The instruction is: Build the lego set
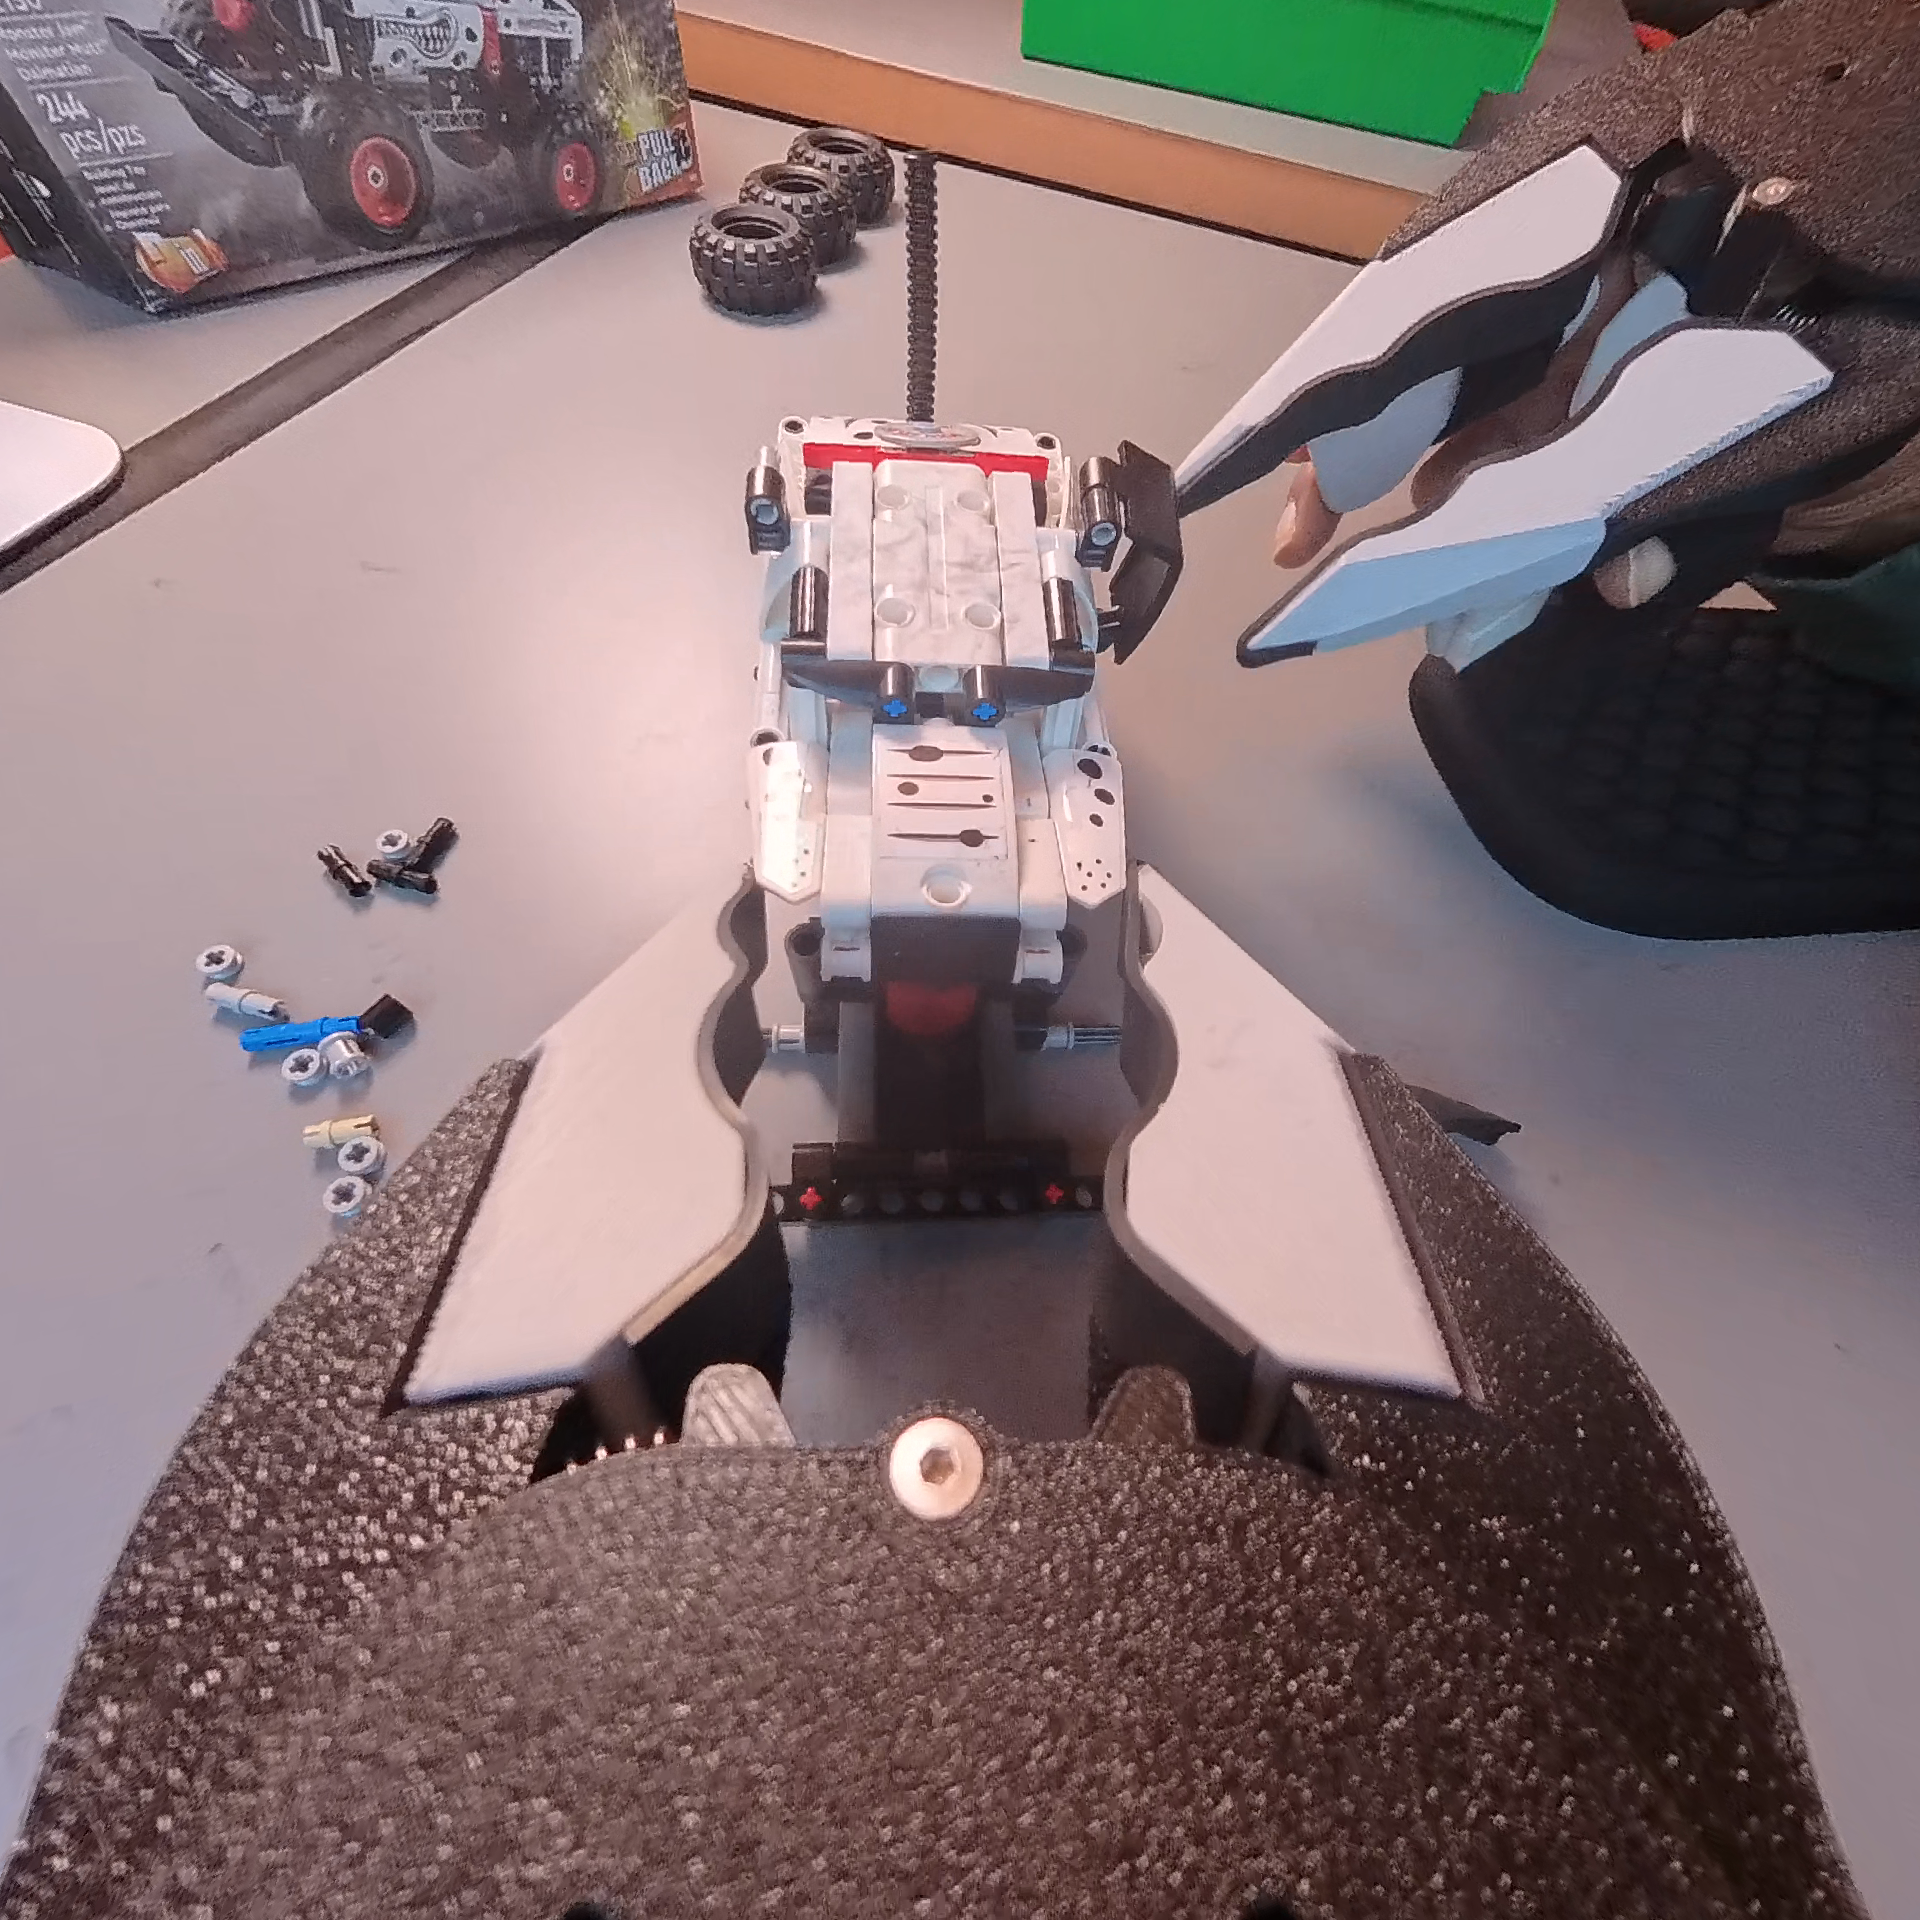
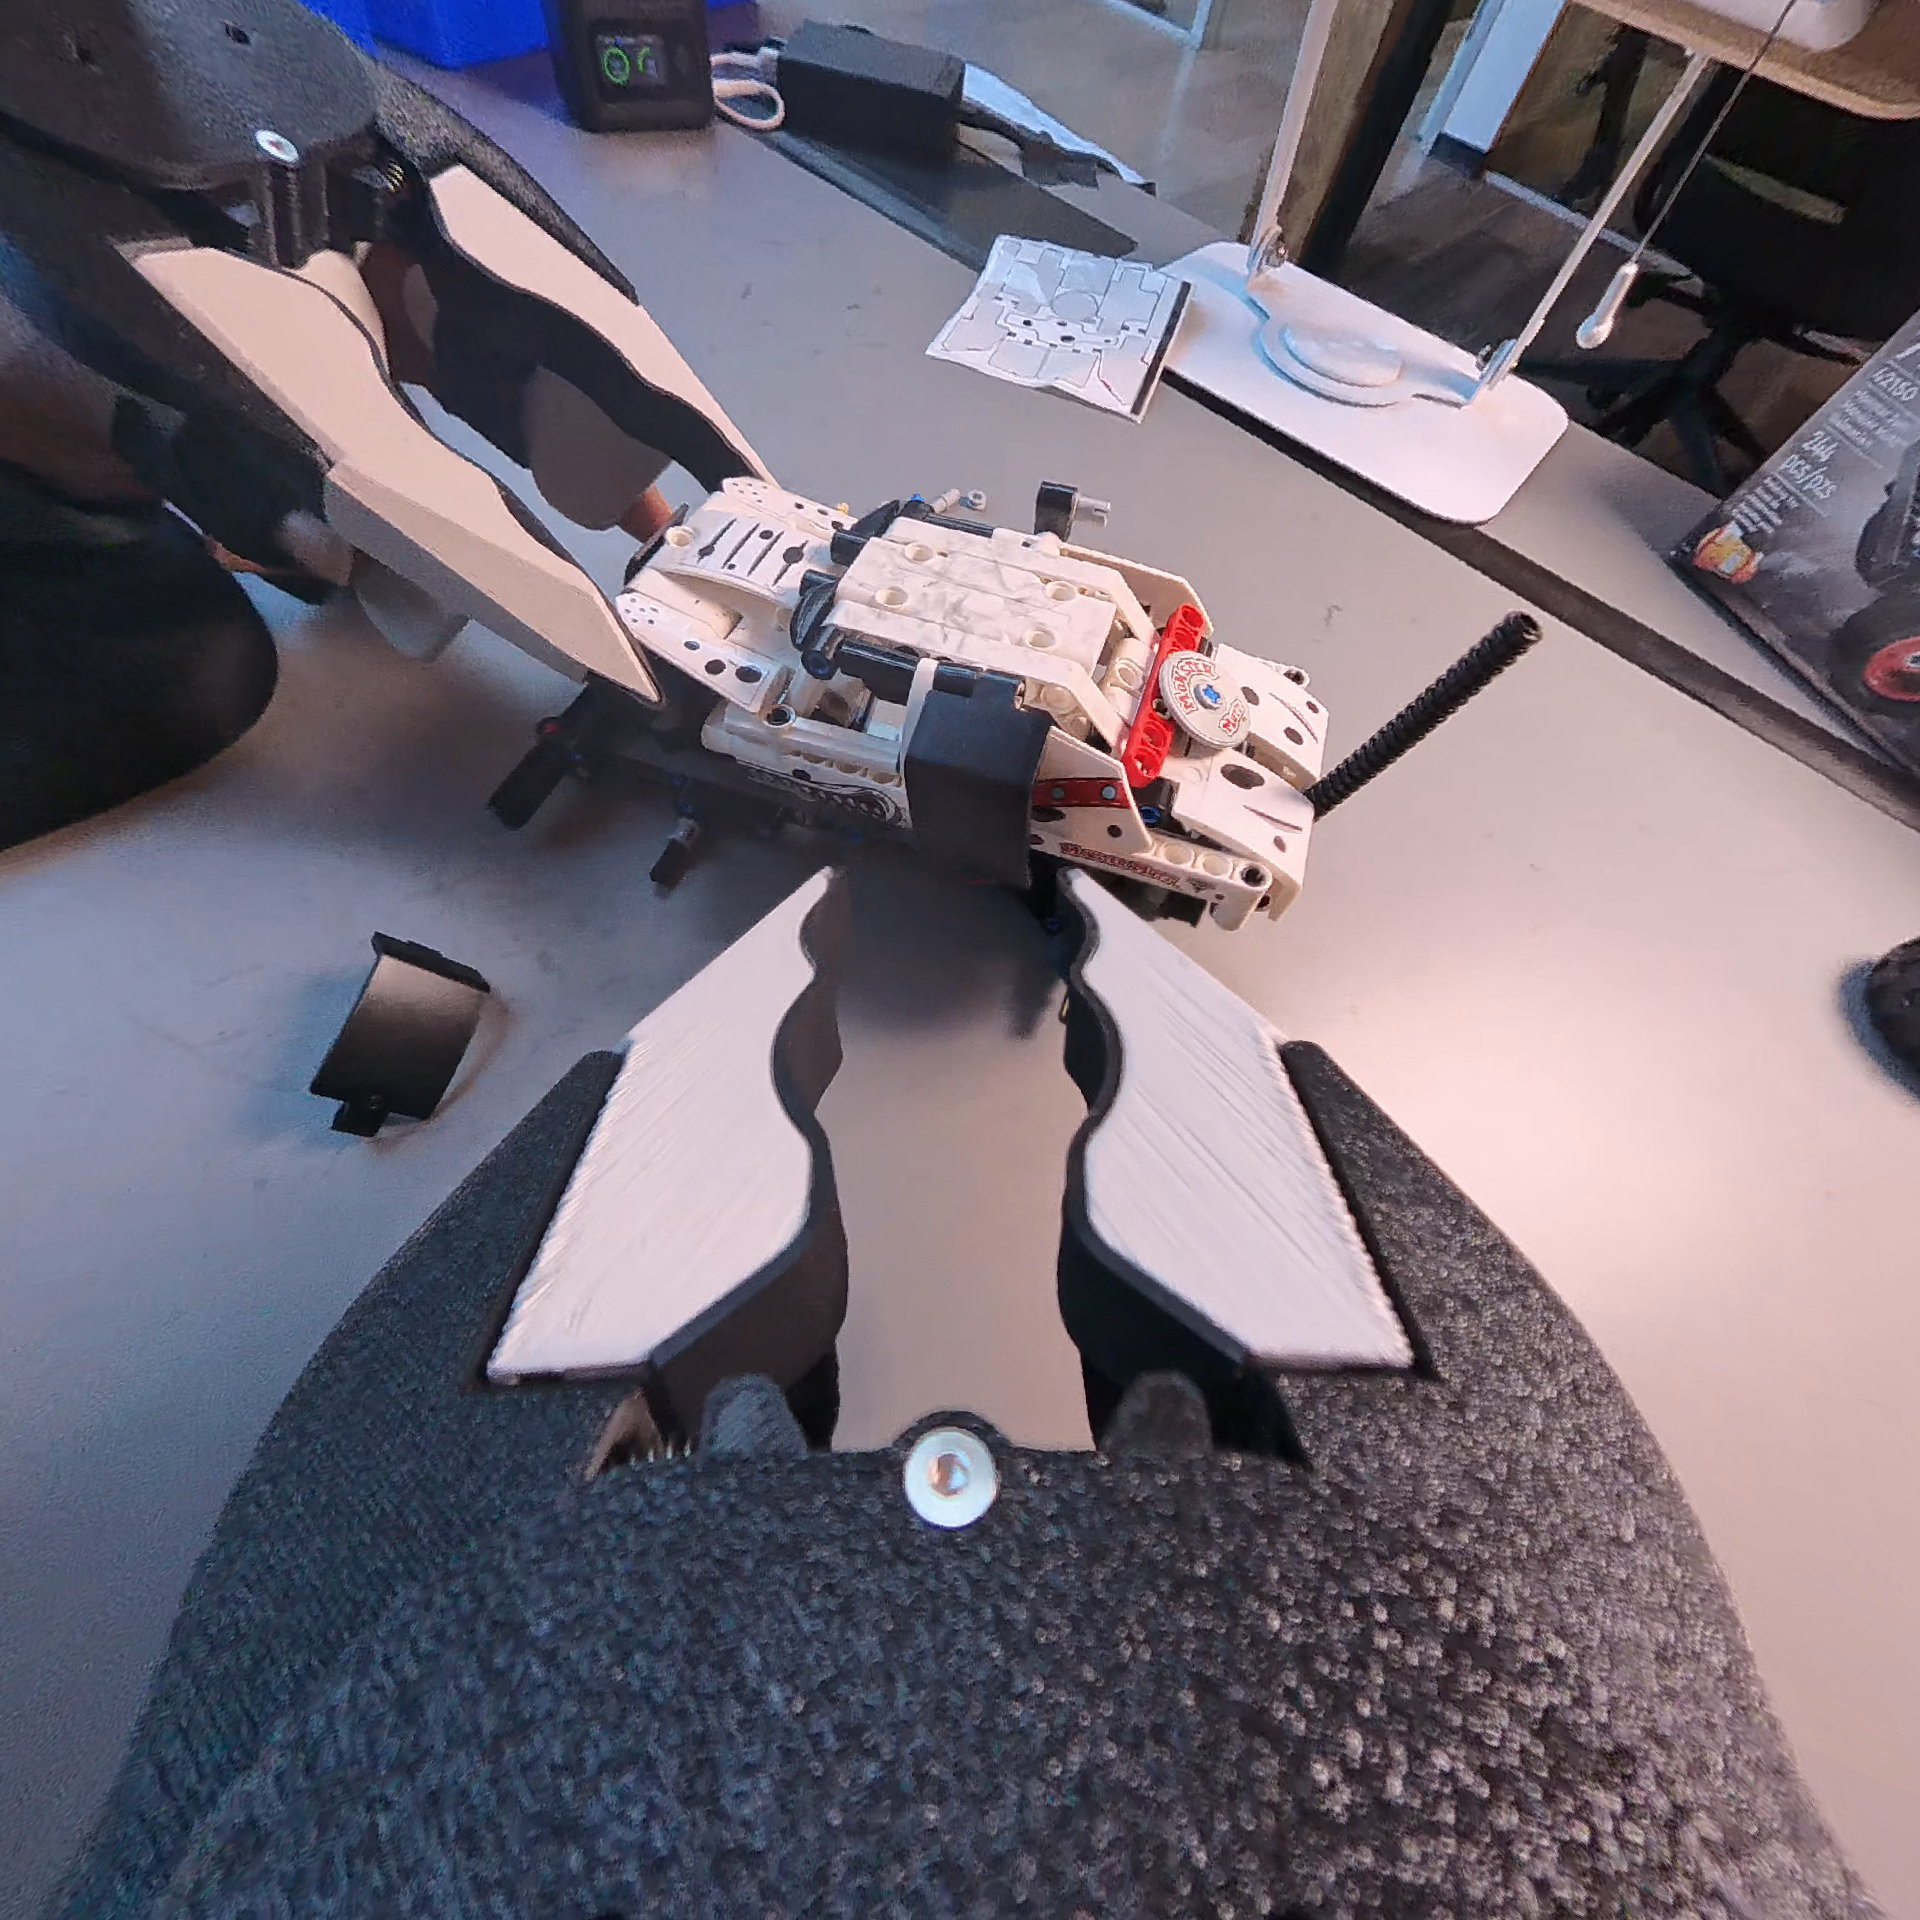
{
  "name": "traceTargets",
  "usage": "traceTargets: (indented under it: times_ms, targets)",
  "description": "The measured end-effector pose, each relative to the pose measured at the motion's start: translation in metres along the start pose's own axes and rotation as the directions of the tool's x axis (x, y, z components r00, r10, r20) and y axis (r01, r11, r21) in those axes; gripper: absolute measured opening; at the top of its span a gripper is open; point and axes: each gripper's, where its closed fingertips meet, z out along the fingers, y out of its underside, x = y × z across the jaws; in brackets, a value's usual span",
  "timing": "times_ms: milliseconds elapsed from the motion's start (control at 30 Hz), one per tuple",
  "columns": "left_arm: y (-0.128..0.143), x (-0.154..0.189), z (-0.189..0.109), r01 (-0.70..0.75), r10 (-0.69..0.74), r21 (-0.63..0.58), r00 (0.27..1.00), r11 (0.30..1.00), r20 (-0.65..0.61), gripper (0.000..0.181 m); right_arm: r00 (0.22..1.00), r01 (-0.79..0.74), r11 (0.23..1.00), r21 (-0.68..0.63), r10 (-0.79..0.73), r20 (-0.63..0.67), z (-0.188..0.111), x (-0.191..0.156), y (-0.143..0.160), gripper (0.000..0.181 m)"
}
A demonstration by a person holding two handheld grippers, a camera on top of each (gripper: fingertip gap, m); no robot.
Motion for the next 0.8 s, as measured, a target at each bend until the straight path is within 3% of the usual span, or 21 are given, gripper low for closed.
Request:
traceTargets:
  times_ms: [133, 267, 367, 533, 767, 800]
  targets:
    - [0.001, 0.000, 0.000, 0.003, -0.003, -0.009, 1.000, 1.000, 0.024, 0.066, 0.999, 0.003, 1.000, 0.007, -0.003, 0.037, -0.007, -0.010, -0.002, 0.029]
    - [0.001, 0.000, 0.000, 0.015, -0.014, -0.016, 0.998, 1.000, 0.059, 0.061, 0.960, 0.042, 0.995, -0.092, -0.015, 0.280, -0.015, -0.064, 0.009, 0.031]
    - [0.002, -0.001, 0.001, -0.003, 0.005, -0.025, 0.996, 1.000, 0.089, 0.060, 0.912, 0.091, 0.978, -0.187, -0.006, 0.410, -0.015, -0.101, 0.023, 0.042]
    - [0.004, -0.001, 0.001, -0.048, 0.053, -0.043, 0.991, 0.998, 0.125, 0.055, 0.886, 0.220, 0.918, -0.330, -0.046, 0.461, 0.005, -0.134, 0.053, 0.062]
    - [0.005, 0.007, 0.000, -0.076, 0.080, -0.043, 0.993, 0.996, 0.092, 0.055, 0.874, 0.301, 0.888, -0.347, -0.112, 0.472, 0.015, -0.128, 0.052, 0.020]
    - [0.006, 0.009, 0.000, -0.084, 0.087, -0.043, 0.992, 0.996, 0.087, 0.055, 0.866, 0.317, 0.884, -0.344, -0.122, 0.485, 0.014, -0.126, 0.052, 0.007]
